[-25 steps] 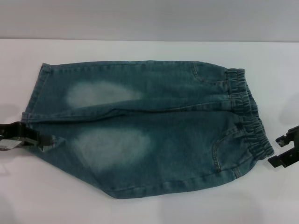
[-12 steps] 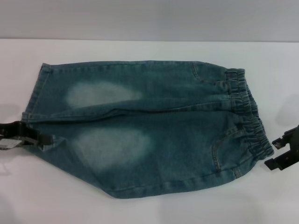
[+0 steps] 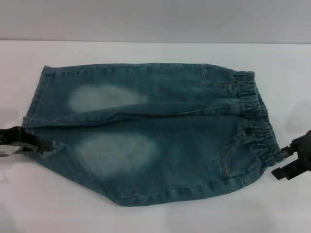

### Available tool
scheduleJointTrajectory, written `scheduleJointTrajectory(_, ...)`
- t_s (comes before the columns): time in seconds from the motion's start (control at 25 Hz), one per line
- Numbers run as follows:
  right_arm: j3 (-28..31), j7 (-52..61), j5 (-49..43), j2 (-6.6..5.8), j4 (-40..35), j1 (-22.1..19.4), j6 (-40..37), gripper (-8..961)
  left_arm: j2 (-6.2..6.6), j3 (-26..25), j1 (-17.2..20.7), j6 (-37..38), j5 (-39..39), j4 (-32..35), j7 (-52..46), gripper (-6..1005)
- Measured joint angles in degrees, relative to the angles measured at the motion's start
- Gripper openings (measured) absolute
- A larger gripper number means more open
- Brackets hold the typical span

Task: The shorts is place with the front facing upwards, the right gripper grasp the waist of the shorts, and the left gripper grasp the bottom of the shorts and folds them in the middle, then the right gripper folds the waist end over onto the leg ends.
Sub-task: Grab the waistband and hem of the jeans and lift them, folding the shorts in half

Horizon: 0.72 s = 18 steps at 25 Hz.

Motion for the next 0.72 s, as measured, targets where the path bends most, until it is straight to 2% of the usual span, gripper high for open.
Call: scheduleJointTrajectory(0.72,0.7,-0.4,2.6,0.21,-0.4,0.3,-0.4,787,-0.10,0.0,0.2,-0.2,0.0,0.0,0.2,116)
